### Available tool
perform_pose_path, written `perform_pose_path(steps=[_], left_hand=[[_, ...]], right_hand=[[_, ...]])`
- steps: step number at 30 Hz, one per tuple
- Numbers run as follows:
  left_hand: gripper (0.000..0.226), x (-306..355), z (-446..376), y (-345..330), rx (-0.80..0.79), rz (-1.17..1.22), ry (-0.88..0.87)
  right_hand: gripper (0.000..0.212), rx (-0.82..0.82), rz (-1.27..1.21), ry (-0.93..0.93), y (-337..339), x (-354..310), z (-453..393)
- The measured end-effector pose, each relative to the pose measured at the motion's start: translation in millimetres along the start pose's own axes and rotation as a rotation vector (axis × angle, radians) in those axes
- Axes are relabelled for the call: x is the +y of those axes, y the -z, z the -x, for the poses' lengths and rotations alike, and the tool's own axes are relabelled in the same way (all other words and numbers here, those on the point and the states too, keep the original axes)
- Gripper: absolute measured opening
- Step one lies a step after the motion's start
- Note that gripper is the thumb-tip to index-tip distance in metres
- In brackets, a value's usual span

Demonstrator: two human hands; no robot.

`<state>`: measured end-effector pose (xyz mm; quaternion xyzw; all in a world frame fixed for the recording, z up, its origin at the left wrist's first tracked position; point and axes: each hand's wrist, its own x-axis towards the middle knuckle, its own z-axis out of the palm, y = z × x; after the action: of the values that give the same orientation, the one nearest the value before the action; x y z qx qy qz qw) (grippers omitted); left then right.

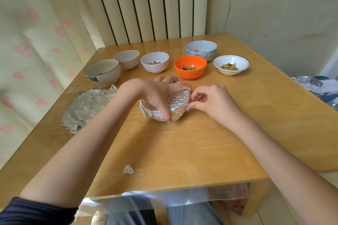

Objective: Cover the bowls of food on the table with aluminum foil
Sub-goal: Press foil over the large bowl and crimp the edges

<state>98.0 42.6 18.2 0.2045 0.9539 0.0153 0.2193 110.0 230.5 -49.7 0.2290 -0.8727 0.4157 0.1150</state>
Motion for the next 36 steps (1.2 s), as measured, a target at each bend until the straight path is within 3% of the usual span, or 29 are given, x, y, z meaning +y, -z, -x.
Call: perform_pose_path(steps=[9, 14, 17, 22, 30, 36], left_hand=[[0.105, 4, 3, 1, -0.015, 0.007, 0.021], [0.106, 4, 3, 0, -0.013, 0.004, 0.023], [0.103, 4, 3, 0, -0.01, 0.004, 0.023], [0.101, 4, 2, 0, -0.009, 0.008, 0.015], [0.101, 2, 2, 1, -0.018, 0.019, 0.015], [0.1, 2, 0, 0, -0.016, 0.021, 0.011]], right_hand=[[0.039, -0.229, 0.109, -0.121, 17, 4, -35], [0.032, -0.302, -0.053, -0.095, 17, 11, -33], [0.028, -0.275, -0.123, -0.079, 15, 16, -31], [0.048, -0.25, 0.002, -0.073, 18, 18, -46], [0.032, -0.364, -0.098, -0.073, 16, 33, -50], [0.022, -0.194, -0.065, -0.044, 7, 42, -48]])
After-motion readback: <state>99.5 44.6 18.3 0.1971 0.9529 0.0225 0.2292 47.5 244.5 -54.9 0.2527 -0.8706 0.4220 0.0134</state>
